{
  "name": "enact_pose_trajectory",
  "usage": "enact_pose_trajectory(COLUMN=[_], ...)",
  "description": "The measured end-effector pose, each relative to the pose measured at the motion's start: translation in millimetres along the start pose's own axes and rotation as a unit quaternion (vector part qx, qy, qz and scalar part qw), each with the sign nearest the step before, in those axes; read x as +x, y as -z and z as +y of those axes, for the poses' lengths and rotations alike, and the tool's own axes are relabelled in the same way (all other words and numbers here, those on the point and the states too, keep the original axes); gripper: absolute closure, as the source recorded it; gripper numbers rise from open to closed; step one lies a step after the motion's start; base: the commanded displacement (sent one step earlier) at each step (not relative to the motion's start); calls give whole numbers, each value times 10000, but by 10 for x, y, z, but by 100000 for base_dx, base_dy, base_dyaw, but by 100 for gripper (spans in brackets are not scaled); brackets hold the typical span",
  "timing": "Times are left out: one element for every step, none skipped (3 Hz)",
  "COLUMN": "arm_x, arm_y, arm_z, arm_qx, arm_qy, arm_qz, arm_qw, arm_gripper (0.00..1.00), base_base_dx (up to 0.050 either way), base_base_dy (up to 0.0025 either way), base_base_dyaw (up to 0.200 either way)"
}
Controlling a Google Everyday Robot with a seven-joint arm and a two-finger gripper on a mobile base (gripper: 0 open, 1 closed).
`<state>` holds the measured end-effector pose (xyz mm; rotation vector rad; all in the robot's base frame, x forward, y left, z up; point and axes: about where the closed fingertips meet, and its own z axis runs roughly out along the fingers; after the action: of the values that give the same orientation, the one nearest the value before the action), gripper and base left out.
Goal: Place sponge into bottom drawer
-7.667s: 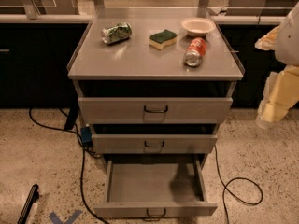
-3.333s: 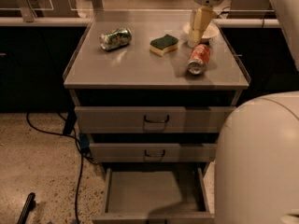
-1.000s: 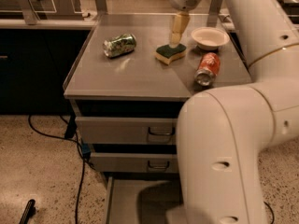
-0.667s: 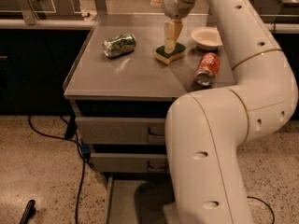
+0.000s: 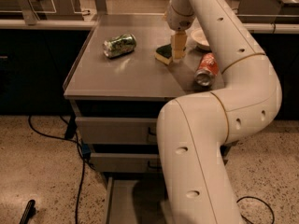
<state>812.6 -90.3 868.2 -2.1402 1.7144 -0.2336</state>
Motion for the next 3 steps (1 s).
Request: enact_pose_trajectory(arm_x=[-7, -51, -43], arm_y=[-124, -280, -419], arm_z=[13, 150, 397], arm_qx=[-43, -379, -888], arm_qy=[1, 72, 4], arm_qz=[-59, -55, -58], arm_qw=[10000, 9992, 9960], arm_gripper=[0, 0, 0], base_base_dx=[0, 0, 0], base_base_dy=[0, 0, 0], base_base_dyaw=[0, 0, 0])
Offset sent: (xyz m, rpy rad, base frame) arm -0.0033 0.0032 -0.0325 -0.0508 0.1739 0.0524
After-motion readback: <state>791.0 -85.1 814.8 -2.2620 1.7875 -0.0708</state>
